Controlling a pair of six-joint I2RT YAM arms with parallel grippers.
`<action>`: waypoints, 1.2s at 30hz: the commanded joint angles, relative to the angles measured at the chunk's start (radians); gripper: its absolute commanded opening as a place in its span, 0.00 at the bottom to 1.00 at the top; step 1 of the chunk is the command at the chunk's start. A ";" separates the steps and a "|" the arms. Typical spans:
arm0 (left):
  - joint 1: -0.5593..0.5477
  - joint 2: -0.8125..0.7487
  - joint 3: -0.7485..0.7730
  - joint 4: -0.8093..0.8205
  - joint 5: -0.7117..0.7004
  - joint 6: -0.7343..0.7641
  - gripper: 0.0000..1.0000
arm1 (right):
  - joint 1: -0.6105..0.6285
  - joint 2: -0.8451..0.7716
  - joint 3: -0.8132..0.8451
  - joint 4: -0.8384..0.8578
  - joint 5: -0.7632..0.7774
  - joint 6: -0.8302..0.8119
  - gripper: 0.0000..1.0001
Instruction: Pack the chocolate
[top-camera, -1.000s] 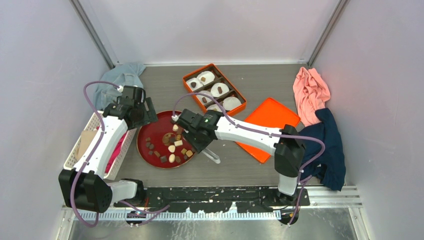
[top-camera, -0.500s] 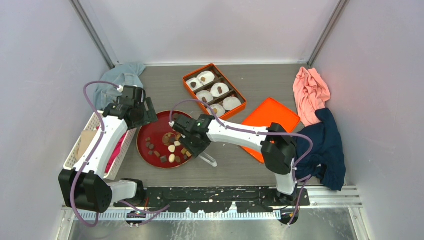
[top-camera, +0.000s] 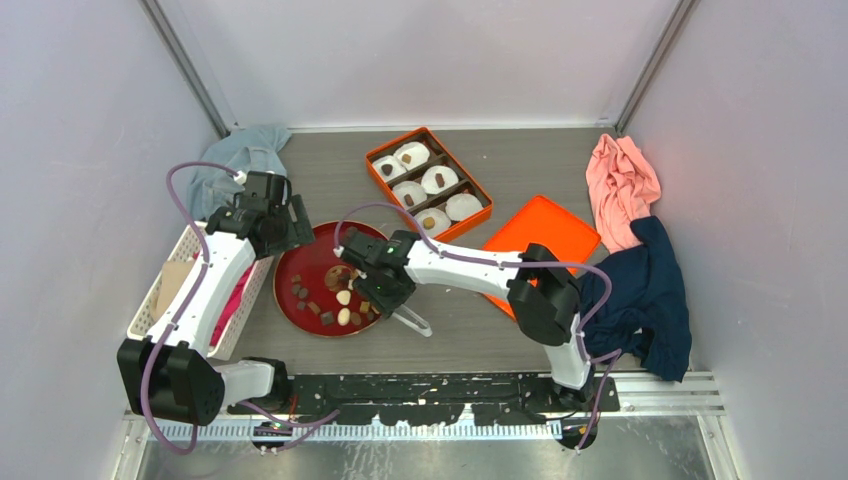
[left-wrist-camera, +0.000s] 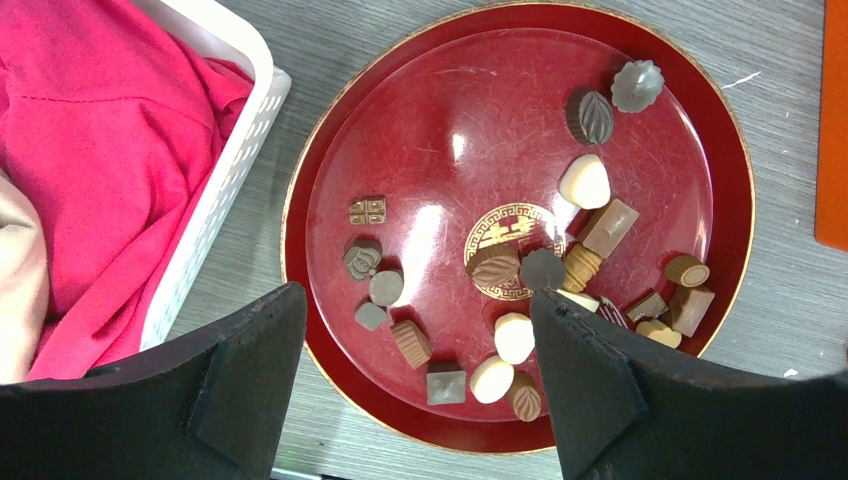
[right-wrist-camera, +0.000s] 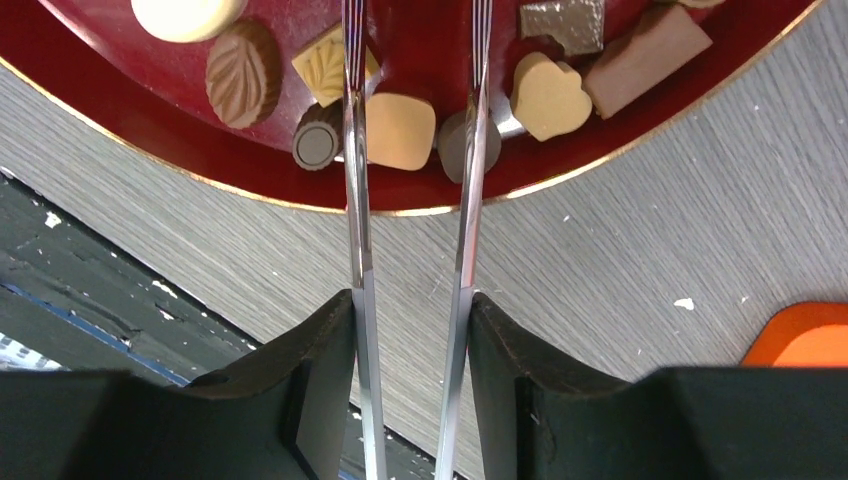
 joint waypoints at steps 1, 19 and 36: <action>0.004 -0.032 0.016 0.024 -0.026 0.009 0.83 | 0.006 0.029 0.070 0.027 -0.022 -0.027 0.48; 0.004 -0.025 0.021 0.030 -0.022 0.014 0.83 | 0.012 0.012 0.148 -0.051 0.012 -0.051 0.18; 0.004 -0.028 0.017 0.030 -0.017 0.010 0.83 | -0.176 -0.243 0.055 -0.011 0.114 -0.011 0.17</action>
